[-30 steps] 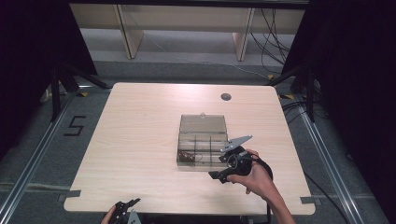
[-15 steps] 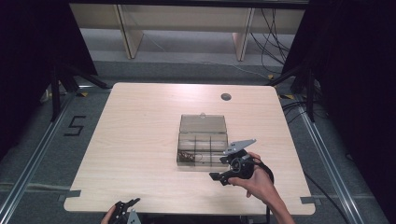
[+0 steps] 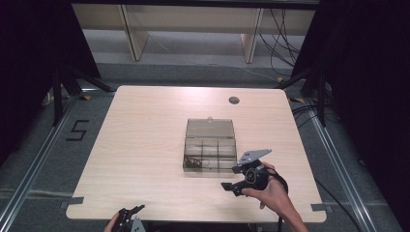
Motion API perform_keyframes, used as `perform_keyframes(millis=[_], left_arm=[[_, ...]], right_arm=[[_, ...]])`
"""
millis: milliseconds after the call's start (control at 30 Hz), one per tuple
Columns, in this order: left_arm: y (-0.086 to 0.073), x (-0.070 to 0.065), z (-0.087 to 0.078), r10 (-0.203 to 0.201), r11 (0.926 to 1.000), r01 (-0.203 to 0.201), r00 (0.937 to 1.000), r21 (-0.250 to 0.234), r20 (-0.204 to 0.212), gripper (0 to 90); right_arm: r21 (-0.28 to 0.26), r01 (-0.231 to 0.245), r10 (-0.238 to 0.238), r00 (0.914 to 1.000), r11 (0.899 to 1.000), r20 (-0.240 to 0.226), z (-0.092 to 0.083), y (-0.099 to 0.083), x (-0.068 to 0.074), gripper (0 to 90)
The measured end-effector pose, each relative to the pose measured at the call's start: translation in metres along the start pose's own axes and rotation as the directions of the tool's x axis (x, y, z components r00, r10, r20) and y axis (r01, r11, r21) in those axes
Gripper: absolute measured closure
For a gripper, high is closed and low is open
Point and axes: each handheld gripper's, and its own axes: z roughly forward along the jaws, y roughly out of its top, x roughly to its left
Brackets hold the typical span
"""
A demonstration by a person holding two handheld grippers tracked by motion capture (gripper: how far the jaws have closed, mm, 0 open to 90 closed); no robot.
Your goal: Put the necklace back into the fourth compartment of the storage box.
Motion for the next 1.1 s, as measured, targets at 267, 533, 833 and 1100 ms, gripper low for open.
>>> perform_keyframes(millis=[267,533,833,1100], left_arm=[[0.000,-0.001,0.001,-0.002,1.0000,0.001,1.0000,-0.005,-0.009,15.5],[0.000,-0.001,0.001,-0.003,1.0000,0.003,0.9999,-0.005,-0.011,15.5],[0.000,0.000,0.001,0.000,1.0000,0.000,0.9999,-0.004,-0.010,15.5],[0.000,-0.001,0.001,0.001,1.0000,-0.001,0.9999,-0.006,-0.012,15.5]], right_arm=[[-0.019,0.029,-0.029,0.9996,0.999,-0.007,-0.004,-0.004,0.005,26.8],[-0.022,0.002,-0.002,0.9999,1.000,-0.011,-0.006,-0.012,0.004,25.6],[-0.030,-0.024,0.022,0.9988,0.999,-0.042,-0.002,-0.023,0.007,24.6],[-0.025,-0.040,0.039,0.9985,0.999,-0.039,-0.003,-0.034,0.007,23.8]])
